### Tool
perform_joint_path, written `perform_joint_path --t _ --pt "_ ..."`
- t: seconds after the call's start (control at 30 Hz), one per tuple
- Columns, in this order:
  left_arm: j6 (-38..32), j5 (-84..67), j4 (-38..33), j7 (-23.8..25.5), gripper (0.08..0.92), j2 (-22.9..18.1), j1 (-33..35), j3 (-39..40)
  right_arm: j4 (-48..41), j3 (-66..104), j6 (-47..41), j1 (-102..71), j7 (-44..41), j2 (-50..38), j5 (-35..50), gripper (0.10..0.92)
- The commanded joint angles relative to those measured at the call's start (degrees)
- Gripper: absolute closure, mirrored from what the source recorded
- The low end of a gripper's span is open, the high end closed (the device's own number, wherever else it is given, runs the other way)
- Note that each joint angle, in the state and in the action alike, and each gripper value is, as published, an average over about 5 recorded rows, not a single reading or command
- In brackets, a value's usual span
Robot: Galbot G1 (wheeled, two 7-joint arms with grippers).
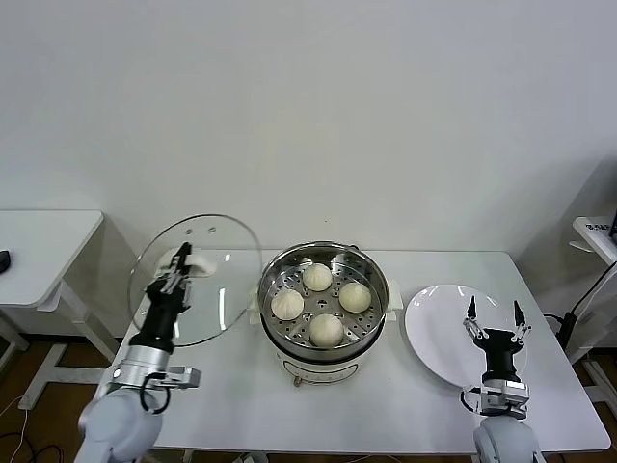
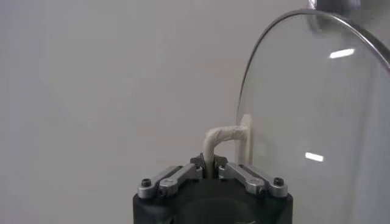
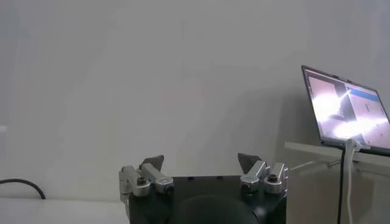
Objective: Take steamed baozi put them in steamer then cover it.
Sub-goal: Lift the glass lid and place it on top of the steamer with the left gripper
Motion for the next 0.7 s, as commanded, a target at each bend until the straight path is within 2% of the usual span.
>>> perform_joint_path --t 0.03,0.17,0.3,0.53,0.7 --pt "15.71 5.67 -7.20 10.11 0.806 -1.95 -10.01 24.45 -0.54 -0.30 -1.29 1.54 0.51 0.34 -0.42 0.203" --pt "20.13 6.44 -1.00 12.32 0.806 -4.64 -15.23 31.66 -1.80 -0.09 -1.22 1.97 0.55 1.14 -0.88 0.203" --pt "23.77 10.93 3.60 16.55 0.806 -6.57 -19.86 36.18 -3.02 0.31 -1.07 2.21 0.55 1.92 -1.32 0.203" --pt "27.70 19.61 7.55 24.28 0.806 -8.40 -23.47 39.74 -4.47 0.92 -1.22 2.78 0.47 3.14 -1.88 0.203" --pt "28.78 22.79 9.37 25.67 0.806 -10.51 -23.97 40.24 -4.60 1.03 -2.00 3.25 0.31 3.09 -1.78 0.203"
